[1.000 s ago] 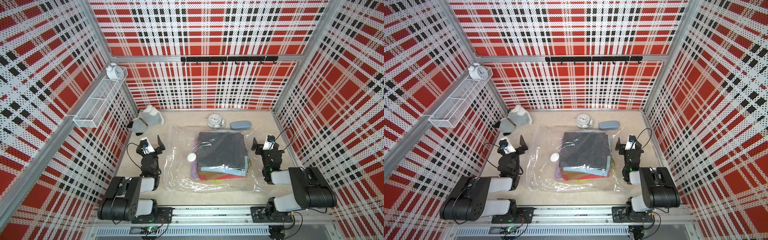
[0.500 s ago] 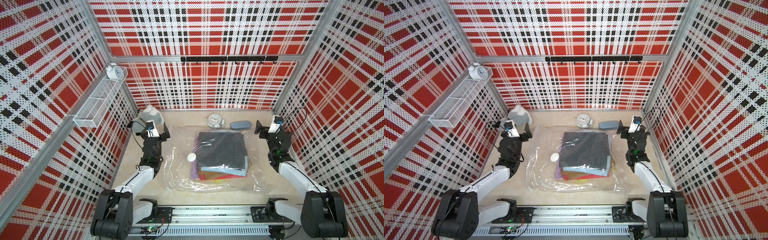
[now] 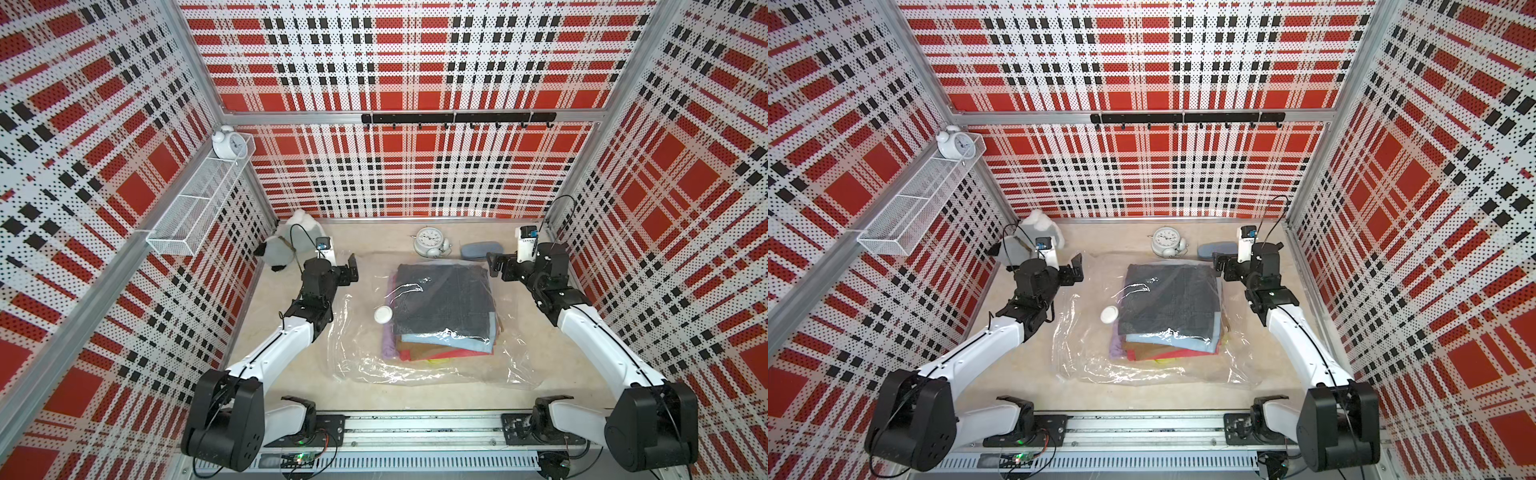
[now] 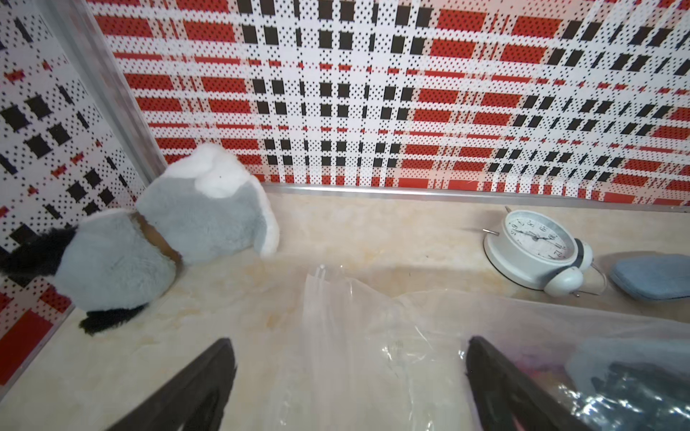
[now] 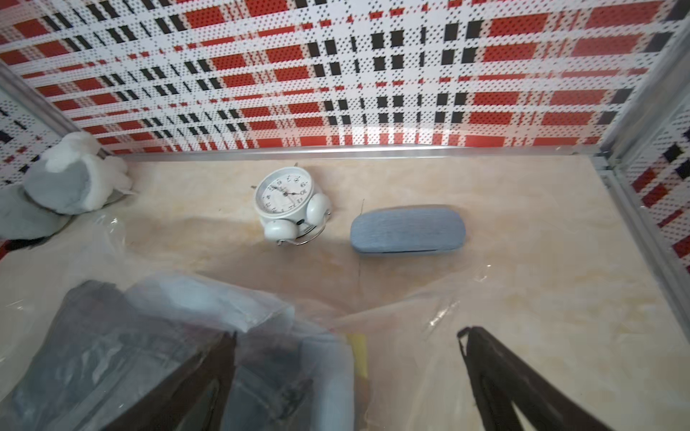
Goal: Take the trousers out of the vacuum bag
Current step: Move the vacuum bag to the center of the board.
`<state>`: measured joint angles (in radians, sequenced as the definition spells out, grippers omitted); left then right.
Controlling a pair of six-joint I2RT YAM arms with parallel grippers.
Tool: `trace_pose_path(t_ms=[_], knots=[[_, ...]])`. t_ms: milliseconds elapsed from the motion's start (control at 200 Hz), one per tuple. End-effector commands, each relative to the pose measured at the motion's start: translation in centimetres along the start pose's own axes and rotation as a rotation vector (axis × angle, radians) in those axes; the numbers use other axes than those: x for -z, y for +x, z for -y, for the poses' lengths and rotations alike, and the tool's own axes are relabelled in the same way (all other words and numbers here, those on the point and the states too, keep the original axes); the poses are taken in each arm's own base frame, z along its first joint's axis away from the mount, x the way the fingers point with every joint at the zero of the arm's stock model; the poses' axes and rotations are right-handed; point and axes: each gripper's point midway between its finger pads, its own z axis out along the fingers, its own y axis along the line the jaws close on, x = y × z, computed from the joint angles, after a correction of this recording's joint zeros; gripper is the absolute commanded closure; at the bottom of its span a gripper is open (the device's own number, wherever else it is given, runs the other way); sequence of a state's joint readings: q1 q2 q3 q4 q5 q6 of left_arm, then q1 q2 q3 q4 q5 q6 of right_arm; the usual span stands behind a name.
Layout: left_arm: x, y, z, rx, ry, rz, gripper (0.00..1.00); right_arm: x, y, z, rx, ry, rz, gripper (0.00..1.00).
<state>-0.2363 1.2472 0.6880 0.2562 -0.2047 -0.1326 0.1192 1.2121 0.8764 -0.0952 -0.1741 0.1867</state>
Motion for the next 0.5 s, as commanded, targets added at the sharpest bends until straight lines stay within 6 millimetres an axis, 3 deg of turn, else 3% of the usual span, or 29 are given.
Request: trace_pose_path(t_ms=[0, 220, 496], knots=[[0.0, 2.4, -0.7, 0.058, -0.043, -0.091, 0.02, 0.1, 1.9, -2.1, -0.031, -0.083, -0.103, 0.01], [0.0, 5.2, -2.3, 0.082, -0.125, -0.163, 0.02, -0.5, 4.5, -3.9, -0.018, -0.139, -0.201, 0.01], [0.1, 8.4, -0.6, 0.143, -0.020, -0.235, 0.01, -1.1, 6.5, -4.6, -0.053, -0.183, -0.258, 0.01]])
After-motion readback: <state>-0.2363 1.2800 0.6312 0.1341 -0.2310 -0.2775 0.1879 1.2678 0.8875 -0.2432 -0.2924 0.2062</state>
